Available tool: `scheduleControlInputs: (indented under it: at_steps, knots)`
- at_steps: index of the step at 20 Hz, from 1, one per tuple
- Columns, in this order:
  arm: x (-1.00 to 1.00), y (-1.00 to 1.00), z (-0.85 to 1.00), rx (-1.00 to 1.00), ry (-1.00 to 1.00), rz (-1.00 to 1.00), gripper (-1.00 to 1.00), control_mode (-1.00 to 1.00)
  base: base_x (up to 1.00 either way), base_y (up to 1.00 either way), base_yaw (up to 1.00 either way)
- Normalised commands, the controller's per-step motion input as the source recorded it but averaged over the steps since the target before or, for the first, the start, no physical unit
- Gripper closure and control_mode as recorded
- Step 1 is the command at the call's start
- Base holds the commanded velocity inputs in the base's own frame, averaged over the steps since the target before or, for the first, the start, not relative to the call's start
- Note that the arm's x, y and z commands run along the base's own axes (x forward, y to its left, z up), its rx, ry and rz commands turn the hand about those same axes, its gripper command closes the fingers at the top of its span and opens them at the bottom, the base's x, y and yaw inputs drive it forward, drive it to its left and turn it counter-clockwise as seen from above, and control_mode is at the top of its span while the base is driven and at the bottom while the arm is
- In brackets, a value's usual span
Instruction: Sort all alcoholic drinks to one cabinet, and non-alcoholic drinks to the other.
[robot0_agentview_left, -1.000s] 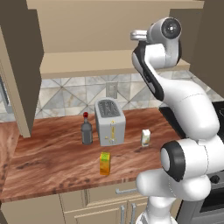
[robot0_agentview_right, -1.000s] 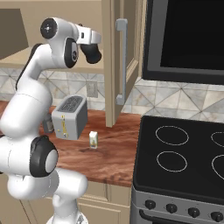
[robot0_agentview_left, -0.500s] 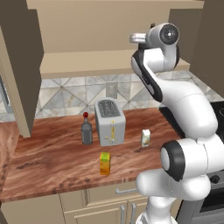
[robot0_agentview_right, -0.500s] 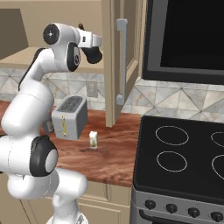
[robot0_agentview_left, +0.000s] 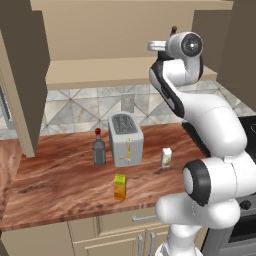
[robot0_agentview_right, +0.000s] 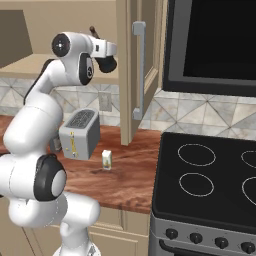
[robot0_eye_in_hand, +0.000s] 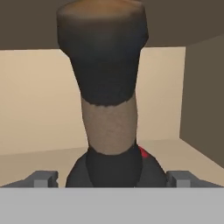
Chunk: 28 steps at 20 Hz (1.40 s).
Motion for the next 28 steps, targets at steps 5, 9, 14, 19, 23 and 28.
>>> scheduleControlInputs:
  at_steps: [5,9,14,19,23,28]
  knots:
    - [0.04,0.0,0.0,0.0,-0.01,0.0,-1.0,-1.0,0.0,0.0,0.0]
    - [0.0,0.0,0.01,0.0,0.0,-0.01,-1.0,-1.0,0.0,0.0,0.0]
    - [0.21,0.0,0.0,0.0,0.0,0.0,-1.0,-1.0,0.0,0.0,0.0]
    - [0.36,0.0,0.0,-0.02,-0.02,0.0,-1.0,-1.0,0.0,0.0,0.0]
    - [0.2,0.0,0.0,-0.01,-0.03,0.0,-1.0,-1.0,0.0,0.0,0.0]
    - [0.12,0.0,0.0,-0.01,-0.02,0.0,-1.0,-1.0,0.0,0.0,0.0]
